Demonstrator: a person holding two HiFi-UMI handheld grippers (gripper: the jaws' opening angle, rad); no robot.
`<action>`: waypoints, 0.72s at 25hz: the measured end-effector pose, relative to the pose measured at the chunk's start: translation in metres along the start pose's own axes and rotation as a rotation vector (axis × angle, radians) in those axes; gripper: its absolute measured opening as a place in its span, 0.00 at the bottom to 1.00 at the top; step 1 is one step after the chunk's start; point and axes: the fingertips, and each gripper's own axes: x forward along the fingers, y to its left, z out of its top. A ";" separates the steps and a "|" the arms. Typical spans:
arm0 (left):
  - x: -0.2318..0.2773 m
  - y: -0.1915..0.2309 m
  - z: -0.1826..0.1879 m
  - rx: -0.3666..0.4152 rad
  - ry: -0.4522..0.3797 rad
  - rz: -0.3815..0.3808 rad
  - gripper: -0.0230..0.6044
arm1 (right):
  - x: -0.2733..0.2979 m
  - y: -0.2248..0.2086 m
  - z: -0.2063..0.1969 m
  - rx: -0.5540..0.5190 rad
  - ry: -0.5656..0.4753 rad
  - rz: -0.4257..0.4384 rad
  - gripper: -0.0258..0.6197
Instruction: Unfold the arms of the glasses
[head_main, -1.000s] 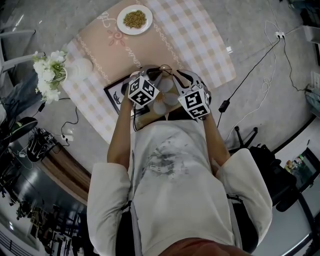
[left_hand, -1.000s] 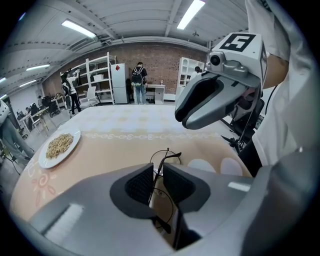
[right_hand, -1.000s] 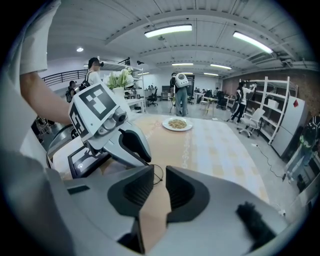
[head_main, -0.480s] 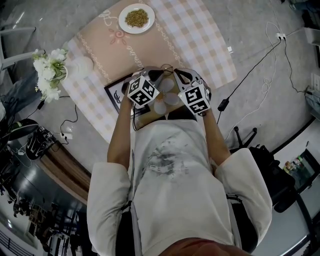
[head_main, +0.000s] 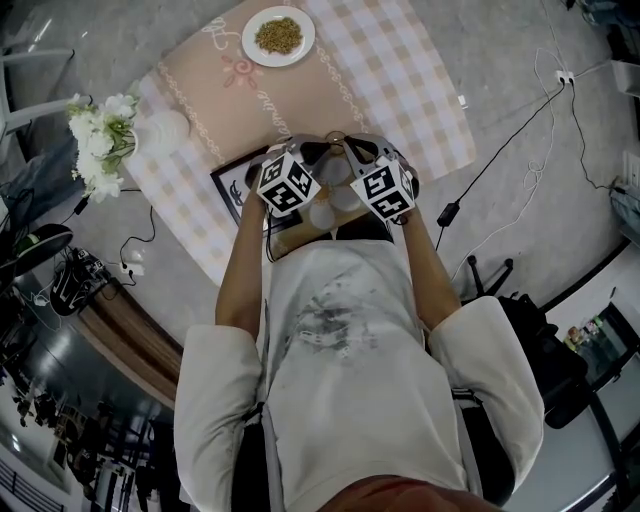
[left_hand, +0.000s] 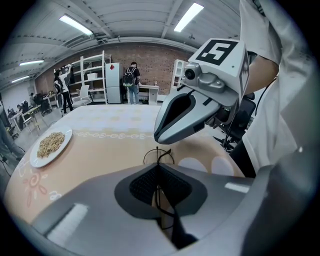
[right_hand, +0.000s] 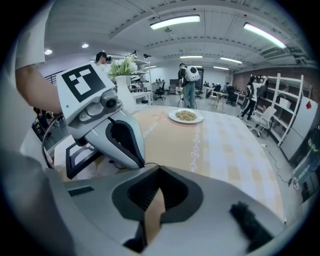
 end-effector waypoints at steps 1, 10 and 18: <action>0.000 0.000 0.000 0.001 0.000 0.000 0.06 | 0.002 0.000 -0.001 -0.001 0.003 0.001 0.06; 0.000 -0.001 0.000 0.010 0.000 -0.007 0.06 | 0.015 0.002 -0.006 -0.005 0.025 0.009 0.06; 0.001 -0.002 0.001 0.015 -0.002 -0.013 0.06 | 0.020 0.000 -0.009 0.014 0.025 0.019 0.06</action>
